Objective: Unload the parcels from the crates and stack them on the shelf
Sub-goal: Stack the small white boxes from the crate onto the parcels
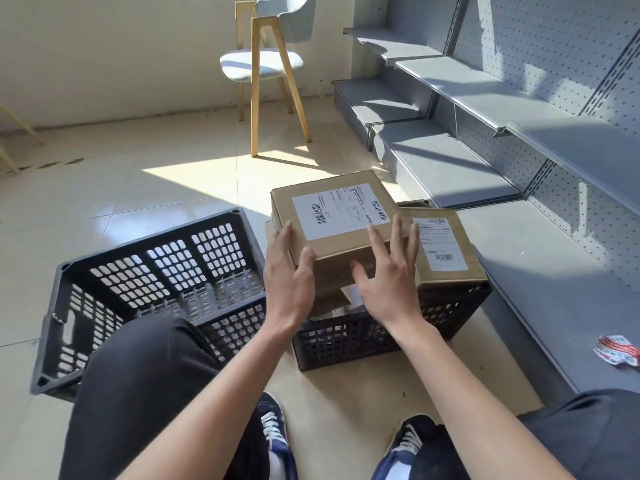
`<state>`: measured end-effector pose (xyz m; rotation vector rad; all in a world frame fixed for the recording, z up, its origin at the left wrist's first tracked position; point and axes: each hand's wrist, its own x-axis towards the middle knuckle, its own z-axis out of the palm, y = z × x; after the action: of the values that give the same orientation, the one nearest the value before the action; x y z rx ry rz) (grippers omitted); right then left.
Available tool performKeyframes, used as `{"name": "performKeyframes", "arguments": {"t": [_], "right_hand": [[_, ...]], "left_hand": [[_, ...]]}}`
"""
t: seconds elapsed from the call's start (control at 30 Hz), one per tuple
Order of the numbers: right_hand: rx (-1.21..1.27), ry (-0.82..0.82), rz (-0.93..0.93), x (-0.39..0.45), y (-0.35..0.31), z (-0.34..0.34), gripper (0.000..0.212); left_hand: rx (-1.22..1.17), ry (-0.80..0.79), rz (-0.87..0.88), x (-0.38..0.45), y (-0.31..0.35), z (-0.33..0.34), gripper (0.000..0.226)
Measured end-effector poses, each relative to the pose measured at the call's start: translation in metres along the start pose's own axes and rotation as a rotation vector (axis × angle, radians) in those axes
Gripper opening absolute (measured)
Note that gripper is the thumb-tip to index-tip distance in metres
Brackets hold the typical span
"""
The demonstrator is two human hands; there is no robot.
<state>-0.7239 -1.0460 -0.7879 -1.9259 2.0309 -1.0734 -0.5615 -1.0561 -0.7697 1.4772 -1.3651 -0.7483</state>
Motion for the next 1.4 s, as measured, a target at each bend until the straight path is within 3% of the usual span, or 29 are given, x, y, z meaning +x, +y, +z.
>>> {"name": "performKeyframes", "arguments": {"t": [0.13, 0.23, 0.53, 0.77, 0.97, 1.2, 1.4], "right_hand": [[0.263, 0.073, 0.143, -0.001, -0.014, -0.001, 0.072], [0.470, 0.041, 0.238, -0.003, -0.020, -0.006, 0.075], [0.550, 0.067, 0.353, -0.007, -0.021, -0.005, 0.105], [0.572, 0.061, 0.358, 0.000, -0.013, -0.008, 0.083], [0.504, -0.002, 0.278, 0.002, -0.015, -0.012, 0.066], [0.425, 0.017, 0.191, 0.002, -0.014, -0.003, 0.046], [0.357, -0.036, 0.235, 0.002, -0.017, -0.021, 0.054]], "left_hand": [[-0.046, -0.010, -0.070, -0.013, -0.009, 0.004, 0.065], [-0.053, -0.022, -0.073, -0.022, -0.009, 0.008, 0.067], [-0.055, -0.044, -0.008, -0.048, -0.009, 0.018, 0.054], [0.018, 0.037, 0.002, -0.030, -0.002, 0.004, 0.051], [0.196, 0.101, 0.174, 0.027, 0.011, -0.014, 0.051], [0.264, -0.243, 0.085, 0.058, 0.010, -0.020, 0.056], [0.209, -0.240, 0.140, 0.045, 0.021, -0.010, 0.049]]}}
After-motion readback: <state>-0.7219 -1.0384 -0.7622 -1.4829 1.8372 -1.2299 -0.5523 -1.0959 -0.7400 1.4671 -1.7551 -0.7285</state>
